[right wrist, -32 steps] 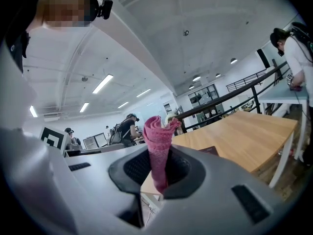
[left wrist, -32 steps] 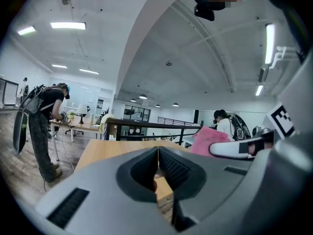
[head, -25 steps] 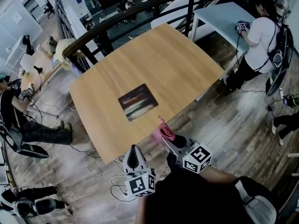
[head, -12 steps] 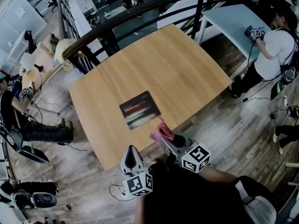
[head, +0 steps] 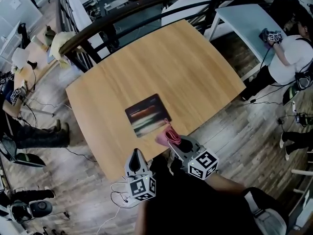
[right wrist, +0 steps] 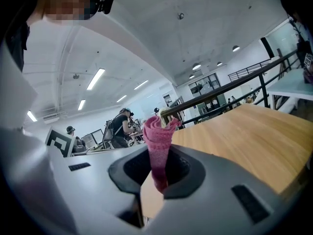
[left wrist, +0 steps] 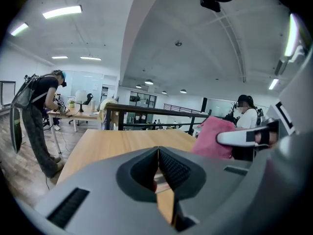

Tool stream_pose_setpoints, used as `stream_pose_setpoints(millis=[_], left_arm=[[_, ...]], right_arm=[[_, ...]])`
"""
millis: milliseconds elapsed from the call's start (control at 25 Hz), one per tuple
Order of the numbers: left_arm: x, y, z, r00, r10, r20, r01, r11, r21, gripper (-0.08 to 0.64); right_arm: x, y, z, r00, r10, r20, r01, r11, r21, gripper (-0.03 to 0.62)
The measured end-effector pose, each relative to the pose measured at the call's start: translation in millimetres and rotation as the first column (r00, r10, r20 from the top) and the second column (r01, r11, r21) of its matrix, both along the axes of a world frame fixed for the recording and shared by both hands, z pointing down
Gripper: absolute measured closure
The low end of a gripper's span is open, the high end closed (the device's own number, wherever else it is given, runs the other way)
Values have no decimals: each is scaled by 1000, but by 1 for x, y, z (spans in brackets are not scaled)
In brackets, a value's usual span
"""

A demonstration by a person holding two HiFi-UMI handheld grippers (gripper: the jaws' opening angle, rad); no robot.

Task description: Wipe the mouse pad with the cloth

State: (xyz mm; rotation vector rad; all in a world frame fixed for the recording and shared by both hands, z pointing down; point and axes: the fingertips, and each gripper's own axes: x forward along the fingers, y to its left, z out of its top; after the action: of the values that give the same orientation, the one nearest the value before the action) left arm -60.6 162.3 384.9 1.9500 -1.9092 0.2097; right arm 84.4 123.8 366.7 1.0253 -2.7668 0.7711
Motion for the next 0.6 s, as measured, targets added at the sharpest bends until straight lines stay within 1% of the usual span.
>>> stream_pose_setpoints(millis=[240,360,480,600], left_arm=[[-25,-33,26,997,76,-29,-77,996,-43,537],[-40,-43,49,994,107,-35,-109,992,-69,537],[-53,-48,76,991,116,-64,-123,985,-119,537],[-59,-49,102,988,114,-100,-130,977,-171,537]], right_arm=[[-38,-26,16,999,9,-43,-11,999,-31,529],[-60,-39,31,999,13,-50,-15,999,-46,529],[-77,-52,47,998,5,-69,-10,998,-70,529],[-93,-67,59,994,-27,-105,17,996,-88,529]])
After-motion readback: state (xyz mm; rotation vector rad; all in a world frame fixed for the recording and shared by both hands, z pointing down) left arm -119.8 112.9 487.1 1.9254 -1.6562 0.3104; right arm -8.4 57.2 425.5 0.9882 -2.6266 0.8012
